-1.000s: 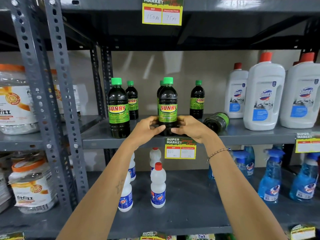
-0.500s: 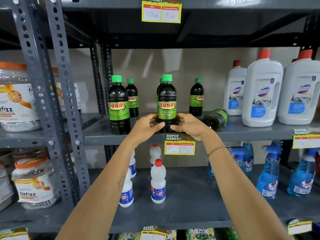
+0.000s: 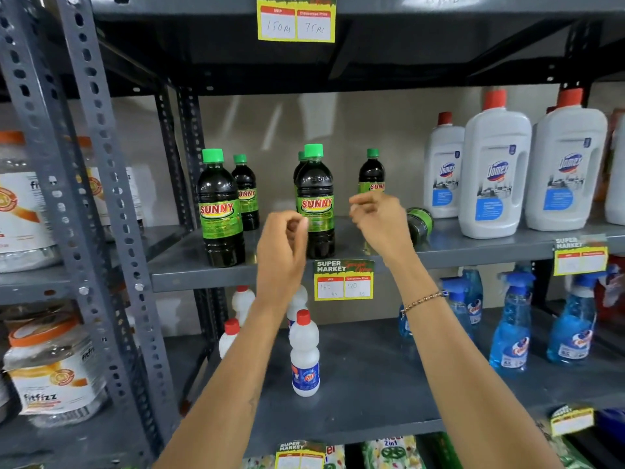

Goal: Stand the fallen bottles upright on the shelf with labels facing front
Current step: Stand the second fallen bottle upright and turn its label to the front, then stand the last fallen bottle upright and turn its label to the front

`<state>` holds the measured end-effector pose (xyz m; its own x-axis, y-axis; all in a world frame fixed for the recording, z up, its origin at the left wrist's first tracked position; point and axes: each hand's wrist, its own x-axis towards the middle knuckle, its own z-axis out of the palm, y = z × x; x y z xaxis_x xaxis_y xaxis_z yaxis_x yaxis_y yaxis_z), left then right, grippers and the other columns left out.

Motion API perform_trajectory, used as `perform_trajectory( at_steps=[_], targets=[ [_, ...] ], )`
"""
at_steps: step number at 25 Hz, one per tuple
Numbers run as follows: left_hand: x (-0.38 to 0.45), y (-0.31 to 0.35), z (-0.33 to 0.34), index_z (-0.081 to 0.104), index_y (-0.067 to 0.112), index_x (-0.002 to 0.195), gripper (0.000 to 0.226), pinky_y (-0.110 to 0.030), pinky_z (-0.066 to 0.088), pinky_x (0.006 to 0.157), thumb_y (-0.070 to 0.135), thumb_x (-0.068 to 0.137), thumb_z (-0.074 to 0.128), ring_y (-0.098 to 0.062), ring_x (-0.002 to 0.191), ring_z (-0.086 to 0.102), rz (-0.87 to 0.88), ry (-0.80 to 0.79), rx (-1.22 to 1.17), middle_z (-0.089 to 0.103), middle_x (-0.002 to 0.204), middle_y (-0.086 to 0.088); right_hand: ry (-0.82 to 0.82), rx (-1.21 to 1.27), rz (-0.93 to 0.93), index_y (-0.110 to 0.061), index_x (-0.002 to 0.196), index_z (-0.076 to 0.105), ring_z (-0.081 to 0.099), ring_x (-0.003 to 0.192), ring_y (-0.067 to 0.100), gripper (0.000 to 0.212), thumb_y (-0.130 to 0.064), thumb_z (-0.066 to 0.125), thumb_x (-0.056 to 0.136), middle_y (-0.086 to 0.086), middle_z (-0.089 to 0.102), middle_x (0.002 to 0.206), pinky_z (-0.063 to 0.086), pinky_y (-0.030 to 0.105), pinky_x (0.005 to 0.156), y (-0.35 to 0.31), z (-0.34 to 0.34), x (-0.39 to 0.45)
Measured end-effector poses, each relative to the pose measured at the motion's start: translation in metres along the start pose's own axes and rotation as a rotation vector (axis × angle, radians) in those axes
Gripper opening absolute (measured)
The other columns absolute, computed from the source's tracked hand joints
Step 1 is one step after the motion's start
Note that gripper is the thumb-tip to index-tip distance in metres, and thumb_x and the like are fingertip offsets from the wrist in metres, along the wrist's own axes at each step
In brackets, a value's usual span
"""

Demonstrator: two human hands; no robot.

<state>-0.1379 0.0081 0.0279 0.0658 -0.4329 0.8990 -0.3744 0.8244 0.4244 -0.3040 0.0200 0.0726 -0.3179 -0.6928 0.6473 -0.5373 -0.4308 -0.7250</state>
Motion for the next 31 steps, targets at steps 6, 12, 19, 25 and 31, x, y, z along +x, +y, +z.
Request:
perform_trajectory(
  at_steps=[6,12,19,25,31],
  targets=[
    [-0.025,0.03,0.07,0.054,0.002,0.11,0.024,-0.035,0.044,0.08,0.02,0.097,0.044,-0.025,0.092,0.051,0.249,-0.25,0.101,0.056,0.105,-0.013,0.164,-0.536,0.318,-0.002,0.123,0.052,0.047,0.122,0.039,0.063,-0.05,0.055,0.082,0.022,0.052,0.128,0.04,0.044,0.097,0.014,-0.029,0.025],
    [-0.053,0.007,0.126,0.054,0.002,0.125,0.054,-0.041,0.042,0.094,0.042,0.098,0.031,-0.032,0.109,0.055,0.163,-0.314,0.641,0.058,0.126,-0.015,-0.233,-0.592,0.413,-0.007,0.106,0.058,0.055,0.102,0.032,0.043,-0.044,0.052,0.083,0.014,0.059,0.108,0.042,0.033,0.082,0.026,-0.071,0.039],
    [-0.055,0.011,0.145,0.061,0.008,0.09,0.037,-0.039,0.034,0.083,0.034,0.099,0.035,-0.032,0.081,0.054,0.134,-0.146,0.856,0.062,0.089,-0.01,-0.491,-0.802,0.307,-0.01,0.131,0.048,0.05,0.122,0.031,0.071,-0.057,0.052,0.078,0.007,0.051,0.131,0.041,0.035,0.095,0.051,-0.107,0.062],
    [-0.05,0.02,0.147,0.058,0.01,0.083,0.034,-0.036,0.033,0.077,0.03,0.099,0.035,-0.03,0.075,0.053,0.111,-0.109,0.809,0.06,0.082,-0.007,-0.333,-0.369,0.251,-0.006,0.097,0.061,0.062,0.092,0.028,0.046,-0.042,0.07,0.069,0.011,0.064,0.097,0.045,0.028,0.066,0.071,-0.109,0.06],
    [-0.052,0.01,0.14,0.059,0.011,0.1,0.032,-0.037,0.036,0.084,0.029,0.1,0.032,-0.028,0.091,0.055,0.191,-0.199,0.86,0.063,0.1,-0.006,-0.05,0.155,0.171,-0.017,0.113,0.047,0.063,0.097,0.023,0.048,-0.052,0.058,0.083,0.004,0.065,0.106,0.052,0.039,0.084,0.087,-0.08,0.031]
  ],
)
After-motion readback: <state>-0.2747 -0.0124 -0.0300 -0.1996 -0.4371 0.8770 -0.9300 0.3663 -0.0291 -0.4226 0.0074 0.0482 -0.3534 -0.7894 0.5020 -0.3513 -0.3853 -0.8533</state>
